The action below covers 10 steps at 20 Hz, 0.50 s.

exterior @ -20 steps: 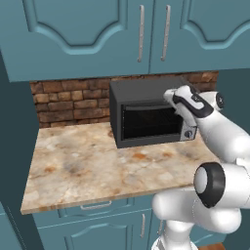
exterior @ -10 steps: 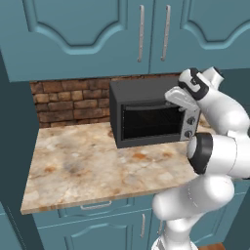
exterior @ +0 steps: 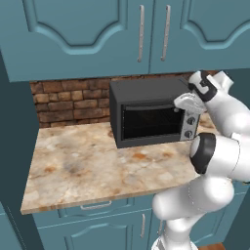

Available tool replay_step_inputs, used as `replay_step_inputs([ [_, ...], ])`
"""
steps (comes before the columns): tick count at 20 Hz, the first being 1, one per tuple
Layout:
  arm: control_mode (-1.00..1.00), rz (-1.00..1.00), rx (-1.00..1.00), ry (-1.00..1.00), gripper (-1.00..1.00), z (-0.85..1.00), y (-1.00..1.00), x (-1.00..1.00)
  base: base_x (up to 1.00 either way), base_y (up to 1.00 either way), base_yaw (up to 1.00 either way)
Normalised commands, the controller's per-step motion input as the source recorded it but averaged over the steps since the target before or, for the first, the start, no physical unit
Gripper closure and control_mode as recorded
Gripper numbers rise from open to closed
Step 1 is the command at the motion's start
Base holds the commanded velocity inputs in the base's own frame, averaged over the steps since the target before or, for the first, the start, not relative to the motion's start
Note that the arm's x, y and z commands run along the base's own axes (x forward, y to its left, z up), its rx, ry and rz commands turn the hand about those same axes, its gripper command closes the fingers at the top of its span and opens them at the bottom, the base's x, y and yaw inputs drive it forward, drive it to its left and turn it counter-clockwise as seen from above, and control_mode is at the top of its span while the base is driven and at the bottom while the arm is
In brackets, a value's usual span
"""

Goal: Pull the toaster oven rack outwards. Pick up the baguette from the plate and place it on the toaster oven rack. Close the toaster oven door fully and set the temperature to the lowest setting.

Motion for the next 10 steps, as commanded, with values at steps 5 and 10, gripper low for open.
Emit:
replay_step_inputs([
  [5,-1.00,-0.03,-0.15,-0.25,-1.00,-0.29,0.26,0.13,0.00,0.00,0.00],
  [10,-1.00,-0.12,-0.19,-0.21,-1.00,-0.19,0.43,0.57,0.00,0.00,0.00],
])
